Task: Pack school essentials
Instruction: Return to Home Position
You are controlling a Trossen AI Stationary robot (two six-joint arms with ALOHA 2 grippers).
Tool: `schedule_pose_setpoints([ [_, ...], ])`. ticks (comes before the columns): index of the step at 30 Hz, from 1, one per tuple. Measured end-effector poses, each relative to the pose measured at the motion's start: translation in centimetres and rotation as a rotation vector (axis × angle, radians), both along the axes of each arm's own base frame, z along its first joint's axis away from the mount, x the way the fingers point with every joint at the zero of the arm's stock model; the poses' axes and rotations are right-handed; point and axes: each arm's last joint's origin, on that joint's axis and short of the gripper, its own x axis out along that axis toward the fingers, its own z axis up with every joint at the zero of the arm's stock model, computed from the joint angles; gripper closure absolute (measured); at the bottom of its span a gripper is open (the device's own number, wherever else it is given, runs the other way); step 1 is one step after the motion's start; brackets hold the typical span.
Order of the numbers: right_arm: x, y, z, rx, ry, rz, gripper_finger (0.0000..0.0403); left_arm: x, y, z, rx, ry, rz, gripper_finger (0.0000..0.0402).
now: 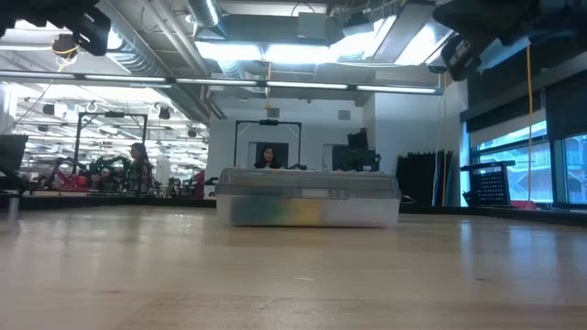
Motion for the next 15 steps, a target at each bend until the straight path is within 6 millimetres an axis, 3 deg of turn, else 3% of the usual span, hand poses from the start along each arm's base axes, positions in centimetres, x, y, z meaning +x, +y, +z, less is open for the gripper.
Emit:
schedule_pose_setpoints([
  [15, -2.9, -0.7, -4.1, 0.030, -0.120, -0.004, 0.0401, -1.1, 1.2, -3.3, -0.012, -0.075, 0.025, 0.0401],
])
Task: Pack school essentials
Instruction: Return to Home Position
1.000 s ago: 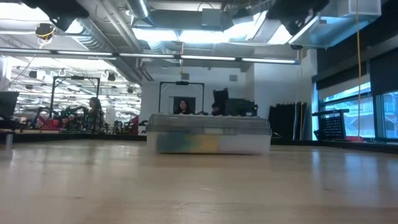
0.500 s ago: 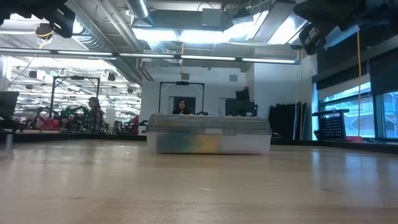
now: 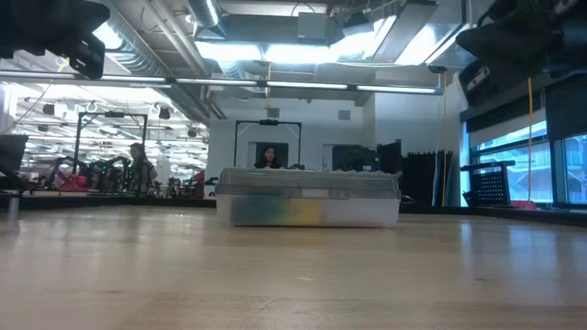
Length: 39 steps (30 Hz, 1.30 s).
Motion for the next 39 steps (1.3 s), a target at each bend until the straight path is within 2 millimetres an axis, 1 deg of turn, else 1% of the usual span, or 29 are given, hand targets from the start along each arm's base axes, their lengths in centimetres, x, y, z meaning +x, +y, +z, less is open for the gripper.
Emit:
schedule_pose_setpoints([
  [4, -0.6, -0.1, -0.4, -0.002, -0.033, 0.000, 0.0401, -0.2, 0.3, -0.3, 0.024, -0.035, 0.017, 0.0401],
  [7, -1.1, -0.3, -1.1, -0.017, -0.054, -0.001, 0.0401, -0.3, 0.5, -0.5, 0.049, -0.055, 0.037, 0.0401],
  [11, -1.9, -0.4, -2.6, -0.008, -0.080, -0.006, 0.0401, -0.1, 0.6, -1.3, 0.065, -0.026, 0.058, 0.0401],
  [13, -2.0, -0.5, -3.0, -0.012, -0.057, -0.014, 0.0401, 0.0, 0.6, -1.9, 0.062, 0.017, 0.059, 0.0401],
  [16, -2.1, -0.5, -3.1, -0.031, -0.052, -0.026, 0.0401, 0.0, 0.6, -2.1, 0.050, 0.033, 0.061, 0.0401],
  [22, -2.1, -0.5, -3.2, -0.146, -0.065, -0.018, 0.0401, 0.0, 0.6, -2.1, 0.072, 0.034, 0.062, 0.0401],
  [24, -2.2, -0.5, -3.0, -0.143, -0.081, 0.000, 0.0401, 0.0, 0.6, -2.1, 0.082, 0.033, 0.068, 0.0401],
  [30, -2.3, -0.1, -3.1, -0.142, -0.080, 0.135, 0.0400, 0.0, 0.6, -2.1, 0.082, 0.033, 0.068, 0.0401],
  [34, -2.3, -0.1, -3.6, -0.148, -0.032, 0.143, 0.0392, 0.0, 0.6, -2.1, 0.082, 0.034, 0.068, 0.0401],
  [39, -2.4, -0.1, -3.8, -0.152, -0.012, 0.144, 0.0380, 0.0, 0.6, -2.1, 0.082, 0.034, 0.068, 0.0401],
])
